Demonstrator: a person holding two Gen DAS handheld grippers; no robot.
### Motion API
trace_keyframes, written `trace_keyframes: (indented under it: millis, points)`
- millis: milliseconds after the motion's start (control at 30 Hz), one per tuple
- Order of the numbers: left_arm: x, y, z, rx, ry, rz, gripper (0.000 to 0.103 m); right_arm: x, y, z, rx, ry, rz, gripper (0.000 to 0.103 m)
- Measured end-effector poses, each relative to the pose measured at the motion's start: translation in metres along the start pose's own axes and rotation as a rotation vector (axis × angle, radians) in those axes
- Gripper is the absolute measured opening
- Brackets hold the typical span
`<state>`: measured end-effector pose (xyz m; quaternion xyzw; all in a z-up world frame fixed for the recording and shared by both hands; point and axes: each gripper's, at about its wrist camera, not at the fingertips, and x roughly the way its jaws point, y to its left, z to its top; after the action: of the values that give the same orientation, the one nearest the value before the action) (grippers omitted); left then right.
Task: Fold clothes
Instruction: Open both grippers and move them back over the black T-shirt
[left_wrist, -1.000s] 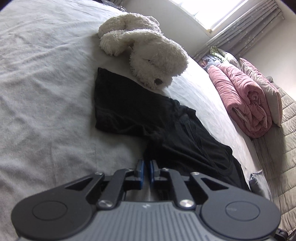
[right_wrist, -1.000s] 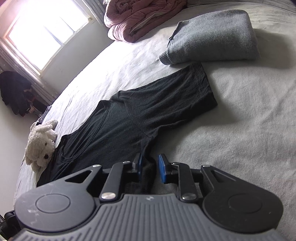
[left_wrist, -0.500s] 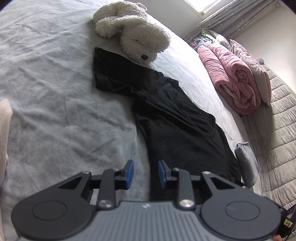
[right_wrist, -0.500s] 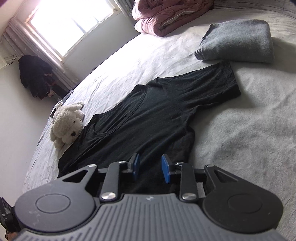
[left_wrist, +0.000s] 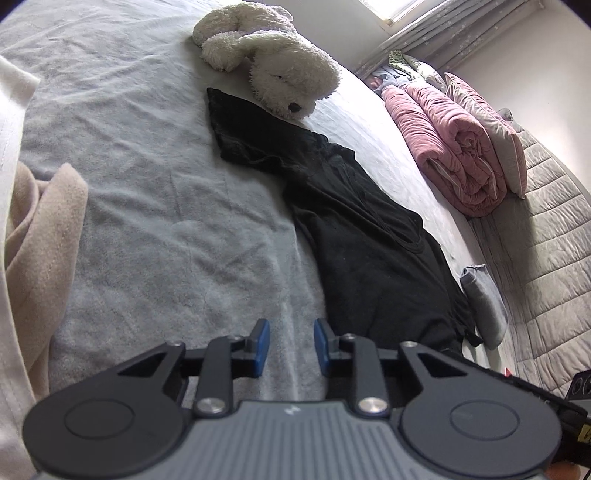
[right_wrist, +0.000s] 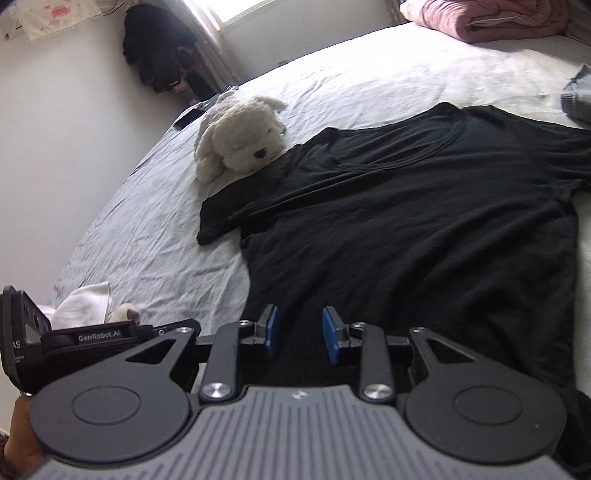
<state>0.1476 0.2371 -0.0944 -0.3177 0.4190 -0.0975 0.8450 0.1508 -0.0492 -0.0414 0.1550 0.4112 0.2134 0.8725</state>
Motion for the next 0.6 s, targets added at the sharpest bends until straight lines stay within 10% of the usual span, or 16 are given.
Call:
trace_keyframes:
  millis: [500, 600]
  points:
    - [-0.002, 0.005, -0.001, -0.017, 0.023, -0.034, 0.024, 0.056, 0.073, -0.043, -0.286, 0.111, -0.069, 0.032]
    - [-0.001, 0.007, -0.001, -0.025, 0.03, -0.038, 0.024, 0.058, 0.072, -0.045, -0.314, 0.1, -0.106, 0.014]
